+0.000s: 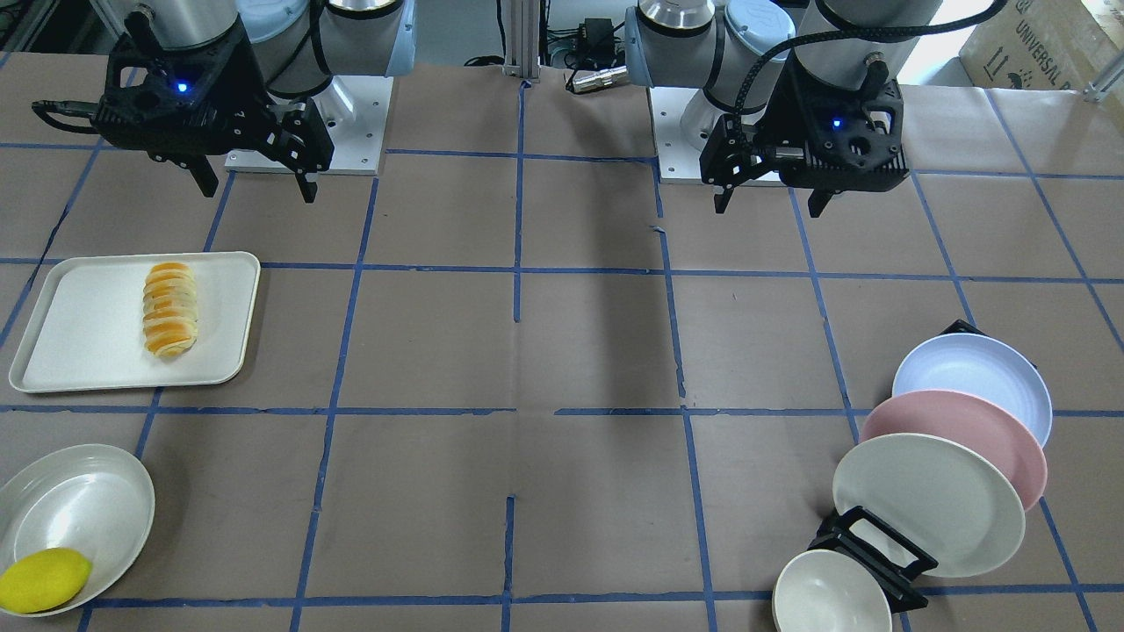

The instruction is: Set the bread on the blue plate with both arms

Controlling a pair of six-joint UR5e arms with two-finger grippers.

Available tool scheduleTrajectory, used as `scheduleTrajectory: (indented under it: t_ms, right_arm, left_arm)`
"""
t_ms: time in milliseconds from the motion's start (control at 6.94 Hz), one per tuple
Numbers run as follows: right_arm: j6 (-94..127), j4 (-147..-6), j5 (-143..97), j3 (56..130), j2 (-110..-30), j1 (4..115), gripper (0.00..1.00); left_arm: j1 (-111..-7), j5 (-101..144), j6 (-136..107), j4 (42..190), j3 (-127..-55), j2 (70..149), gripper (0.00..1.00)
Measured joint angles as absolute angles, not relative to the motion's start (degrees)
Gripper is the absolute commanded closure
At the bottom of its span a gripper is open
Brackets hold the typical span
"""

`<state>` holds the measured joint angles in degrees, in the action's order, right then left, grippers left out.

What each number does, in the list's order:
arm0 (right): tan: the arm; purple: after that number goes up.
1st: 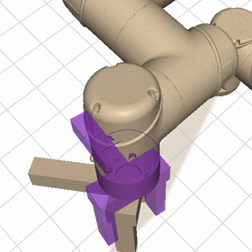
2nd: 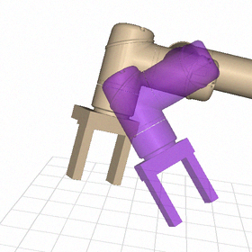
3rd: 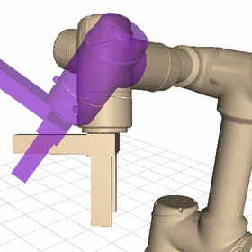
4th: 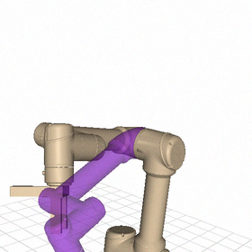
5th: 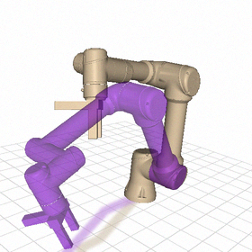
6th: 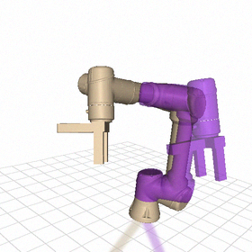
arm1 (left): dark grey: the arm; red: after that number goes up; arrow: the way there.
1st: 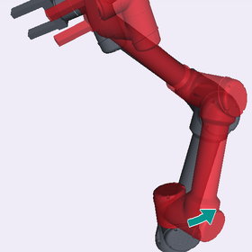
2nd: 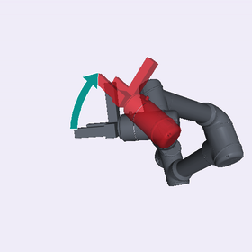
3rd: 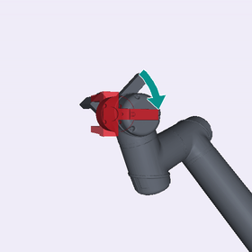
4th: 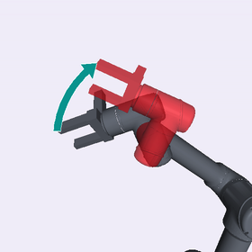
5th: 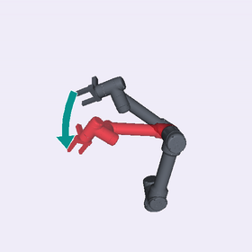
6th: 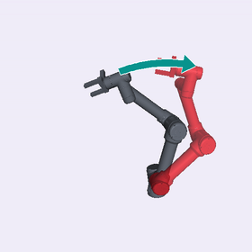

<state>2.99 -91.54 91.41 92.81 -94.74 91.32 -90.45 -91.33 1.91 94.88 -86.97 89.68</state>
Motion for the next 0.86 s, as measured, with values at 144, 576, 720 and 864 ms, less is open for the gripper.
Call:
scheduleTrajectory:
  t_ms: [144,576,720,864]
  right_arm:
    - [3.0,-91.5,91.4,92.8,-94.7,91.3,0.00]
    - [1.4,-91.5,91.5,93.2,-94.7,91.3,0.01]
    - [-3.2,-91.8,92.5,94.3,-94.6,91.2,0.02]
    - [-9.8,-93.2,95.1,96.5,-94.9,91.0,0.02]
  left_arm:
    - [-90.4,-91.4,1.8,95.0,-86.9,89.7,0.00]
    - [-90.4,-91.4,1.8,95.1,-86.8,89.7,0.00]
    - [-90.4,-91.4,1.8,95.1,-86.8,89.7,0.00]
    - [-90.3,-91.4,1.8,95.1,-86.8,89.7,0.00]
